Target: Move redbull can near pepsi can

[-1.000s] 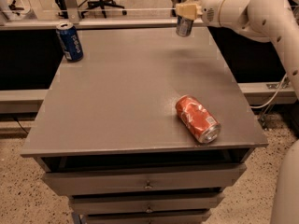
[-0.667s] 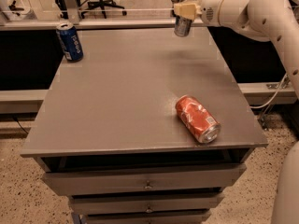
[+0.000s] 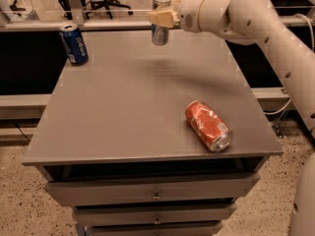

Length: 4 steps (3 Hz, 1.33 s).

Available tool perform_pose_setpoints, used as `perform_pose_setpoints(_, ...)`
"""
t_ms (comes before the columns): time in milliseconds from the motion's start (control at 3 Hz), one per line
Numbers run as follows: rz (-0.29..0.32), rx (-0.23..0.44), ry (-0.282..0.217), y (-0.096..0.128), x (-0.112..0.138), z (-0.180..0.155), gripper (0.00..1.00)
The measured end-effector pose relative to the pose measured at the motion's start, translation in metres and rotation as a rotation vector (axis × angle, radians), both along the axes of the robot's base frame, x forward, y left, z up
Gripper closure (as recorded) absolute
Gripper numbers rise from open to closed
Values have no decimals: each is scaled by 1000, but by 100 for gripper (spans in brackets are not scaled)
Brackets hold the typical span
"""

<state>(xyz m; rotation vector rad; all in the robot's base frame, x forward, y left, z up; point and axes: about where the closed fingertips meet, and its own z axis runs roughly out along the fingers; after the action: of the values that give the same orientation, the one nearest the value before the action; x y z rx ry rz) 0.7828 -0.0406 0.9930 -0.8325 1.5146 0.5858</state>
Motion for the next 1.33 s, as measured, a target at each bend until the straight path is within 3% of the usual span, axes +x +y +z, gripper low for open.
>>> perform_pose_setpoints(333,104,-9,-11,73,-18,-8,100)
perform_pose_setpoints(667,157,-18,-3,124,-18,-27,100)
perform_pose_setpoints(1333,204,-35,10,195,7,-59,100)
